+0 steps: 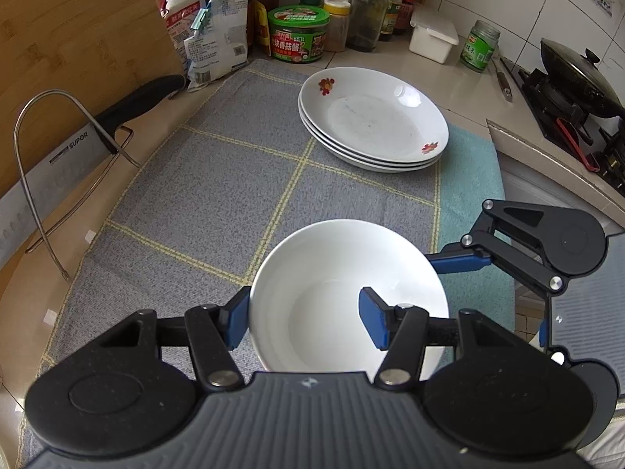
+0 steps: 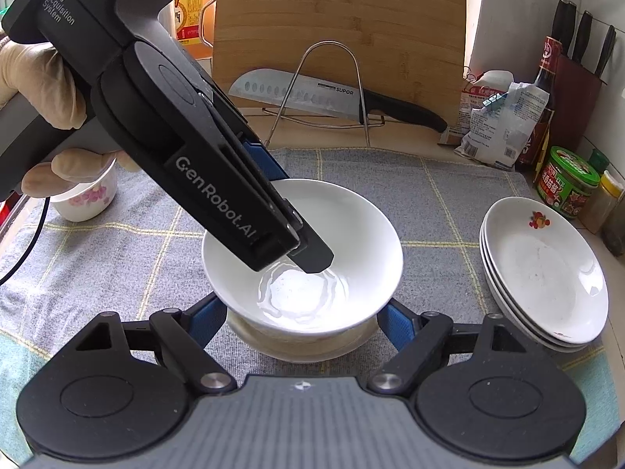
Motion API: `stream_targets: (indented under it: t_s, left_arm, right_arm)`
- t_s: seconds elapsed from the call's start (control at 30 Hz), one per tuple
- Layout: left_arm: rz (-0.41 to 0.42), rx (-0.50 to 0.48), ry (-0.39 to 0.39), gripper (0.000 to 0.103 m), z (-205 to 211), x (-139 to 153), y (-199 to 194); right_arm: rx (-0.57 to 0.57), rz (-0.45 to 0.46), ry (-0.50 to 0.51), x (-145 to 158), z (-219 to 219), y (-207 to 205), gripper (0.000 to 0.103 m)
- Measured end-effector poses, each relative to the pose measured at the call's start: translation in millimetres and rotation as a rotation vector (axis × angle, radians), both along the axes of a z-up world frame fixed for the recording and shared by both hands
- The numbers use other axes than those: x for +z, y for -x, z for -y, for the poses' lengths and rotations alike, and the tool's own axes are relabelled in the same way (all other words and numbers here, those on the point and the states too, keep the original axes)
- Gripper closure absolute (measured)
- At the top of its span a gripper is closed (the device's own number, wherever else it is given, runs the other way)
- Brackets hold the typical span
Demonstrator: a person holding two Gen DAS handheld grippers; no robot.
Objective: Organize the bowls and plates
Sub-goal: 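Lower the held bowl into the bowl beside the plate stack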
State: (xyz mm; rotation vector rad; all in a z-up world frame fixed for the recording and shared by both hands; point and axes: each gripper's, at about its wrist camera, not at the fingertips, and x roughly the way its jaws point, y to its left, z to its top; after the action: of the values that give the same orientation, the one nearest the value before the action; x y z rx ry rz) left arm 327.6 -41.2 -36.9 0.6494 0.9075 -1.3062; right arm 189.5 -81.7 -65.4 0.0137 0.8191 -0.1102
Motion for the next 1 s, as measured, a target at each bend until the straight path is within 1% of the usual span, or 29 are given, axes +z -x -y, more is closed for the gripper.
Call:
stream_targets:
  t_s: [0.67, 0.73, 0.77, 0.8, 0.87, 0.9, 0.93, 1.0]
  left_arm:
    - [0.005, -0.004, 0.002, 0.046, 0.9, -6.1, -0.9]
    - [-0.001, -0.001, 0.001, 0.045, 0.9, -7.5, -1.4]
    - [-0.003, -0.003, 0.0, 0.043, 0.9, -8.5, -1.3]
    - [-0.005, -0.005, 0.005, 0.042, 0.2, -9.3, -0.9]
    - [0.006, -0.004, 0.024, 0.037, -1.5, -8.5, 0.2]
    - [0.007, -0.001, 0.034, 0.032, -2.8, -7.4, -0.2]
    - [0.002, 0.001, 0.042, 0.031, -4.1, -6.1, -0.7]
    - [-0.005, 0.008, 0.055, 0.031, -7.1, -3.4, -2.5]
  right_arm:
    - [-0.001, -0.003, -0.003, -2.6, 1.6, -2.8, 0.016]
    - [0.0, -0.004, -0.003, -2.7, 1.4, -2.9, 0.015]
    - [0.001, -0.004, -0.004, -3.0, 1.4, -3.2, 0.014]
    - [0.001, -0.004, -0.005, -3.2, 1.5, -3.2, 0.012]
    - [0.004, 0.001, -0.005, -4.8, 2.0, -3.2, 0.002]
    - [0.007, 0.016, -0.004, -3.9, 1.4, -1.3, 0.0]
    - [0.015, 0.031, -0.009, -2.4, 1.1, 0.6, 0.0]
    - [0.023, 0.034, -0.015, -0.9, 1.2, 0.8, 0.0]
